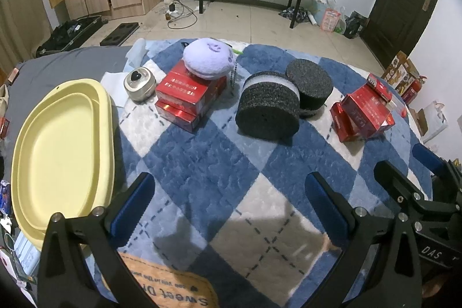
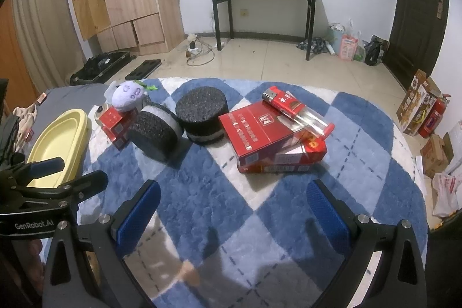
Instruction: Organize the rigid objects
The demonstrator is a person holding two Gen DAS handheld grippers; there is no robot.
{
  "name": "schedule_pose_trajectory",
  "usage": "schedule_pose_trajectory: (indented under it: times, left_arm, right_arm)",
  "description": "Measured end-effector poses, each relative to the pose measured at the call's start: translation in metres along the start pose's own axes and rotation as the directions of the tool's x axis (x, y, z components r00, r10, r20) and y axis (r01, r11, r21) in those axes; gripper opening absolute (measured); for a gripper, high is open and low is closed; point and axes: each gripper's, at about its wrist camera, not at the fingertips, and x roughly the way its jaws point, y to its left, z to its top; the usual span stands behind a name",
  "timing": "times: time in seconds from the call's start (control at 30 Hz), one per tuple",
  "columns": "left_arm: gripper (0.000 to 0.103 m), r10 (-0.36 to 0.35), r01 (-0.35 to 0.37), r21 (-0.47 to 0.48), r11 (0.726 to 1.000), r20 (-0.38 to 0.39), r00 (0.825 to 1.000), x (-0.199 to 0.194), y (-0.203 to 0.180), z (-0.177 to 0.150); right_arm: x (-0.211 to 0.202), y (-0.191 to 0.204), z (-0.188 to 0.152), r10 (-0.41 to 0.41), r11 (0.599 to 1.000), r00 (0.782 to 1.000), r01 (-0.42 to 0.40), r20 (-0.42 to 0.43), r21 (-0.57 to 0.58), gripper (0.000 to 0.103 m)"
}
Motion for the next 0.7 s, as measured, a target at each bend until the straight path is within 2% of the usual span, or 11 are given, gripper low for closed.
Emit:
schedule_pose_trajectory:
  times: [0.7]
  left_arm:
    - [0.103, 0.001, -0.001, 0.000, 1.000, -0.007, 1.000, 0.0004, -0.0008, -0.0008]
  right_arm:
    - [0.0000, 0.0006, -0.0002, 0.002, 1.000, 1.000, -0.002, -0.002, -0.001, 0.103]
